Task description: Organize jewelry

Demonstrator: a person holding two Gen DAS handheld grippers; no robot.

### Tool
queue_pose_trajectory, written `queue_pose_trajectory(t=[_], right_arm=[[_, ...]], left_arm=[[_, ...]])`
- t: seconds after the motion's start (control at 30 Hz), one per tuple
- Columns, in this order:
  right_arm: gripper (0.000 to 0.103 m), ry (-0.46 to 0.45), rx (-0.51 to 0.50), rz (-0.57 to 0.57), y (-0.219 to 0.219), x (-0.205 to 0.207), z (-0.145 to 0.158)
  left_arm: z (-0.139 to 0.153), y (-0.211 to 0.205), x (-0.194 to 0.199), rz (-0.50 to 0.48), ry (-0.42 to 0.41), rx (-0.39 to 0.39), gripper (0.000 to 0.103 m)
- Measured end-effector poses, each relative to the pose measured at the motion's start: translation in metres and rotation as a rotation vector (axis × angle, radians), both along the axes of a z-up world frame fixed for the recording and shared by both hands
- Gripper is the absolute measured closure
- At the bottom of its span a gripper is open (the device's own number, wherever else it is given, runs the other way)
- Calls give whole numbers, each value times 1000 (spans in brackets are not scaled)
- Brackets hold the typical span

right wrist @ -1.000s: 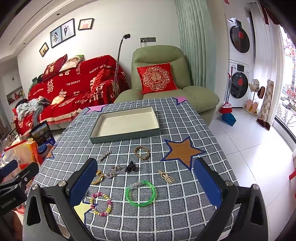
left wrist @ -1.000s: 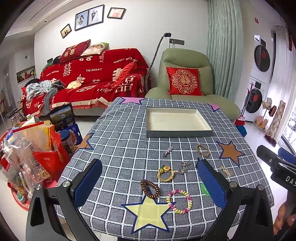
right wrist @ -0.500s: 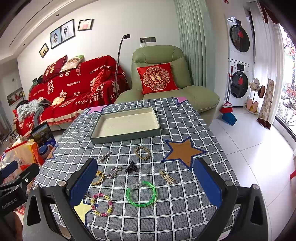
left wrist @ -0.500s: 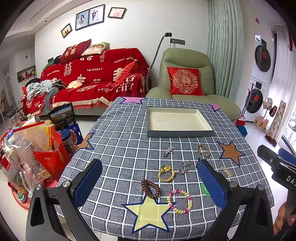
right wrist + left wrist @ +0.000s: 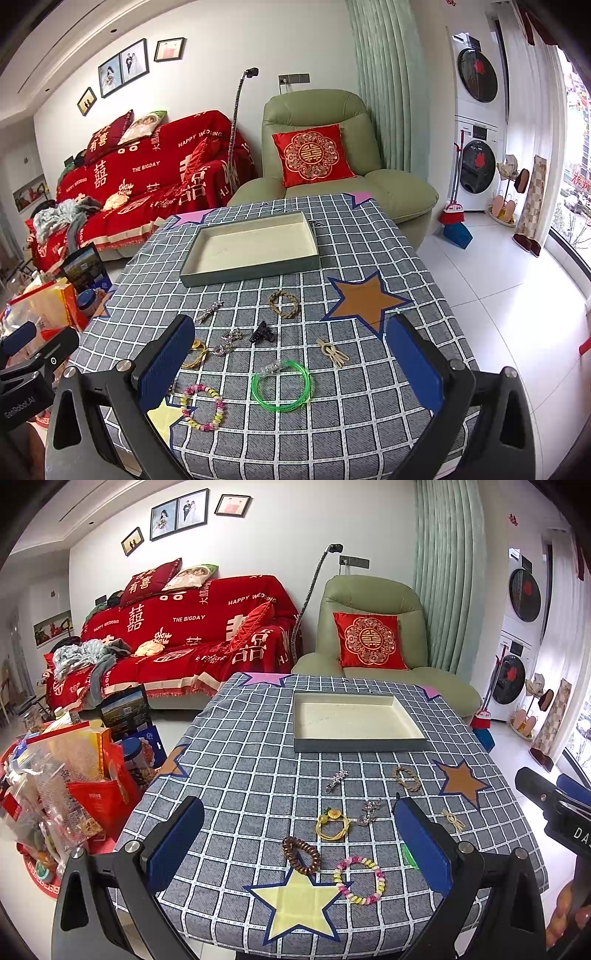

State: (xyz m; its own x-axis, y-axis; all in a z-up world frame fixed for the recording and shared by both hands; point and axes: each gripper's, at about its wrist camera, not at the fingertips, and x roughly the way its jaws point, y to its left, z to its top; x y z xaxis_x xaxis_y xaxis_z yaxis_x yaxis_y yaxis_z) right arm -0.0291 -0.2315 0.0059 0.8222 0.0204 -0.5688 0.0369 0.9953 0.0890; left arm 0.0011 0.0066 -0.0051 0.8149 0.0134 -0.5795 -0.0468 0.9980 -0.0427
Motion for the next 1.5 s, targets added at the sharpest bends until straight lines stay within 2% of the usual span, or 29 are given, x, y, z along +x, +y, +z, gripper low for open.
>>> queue_pose_trajectory(t=[1.5], right_arm=[[0, 6, 8, 2, -1, 1, 1]], left_arm=[[-5, 1, -4, -2, 12, 5, 0]])
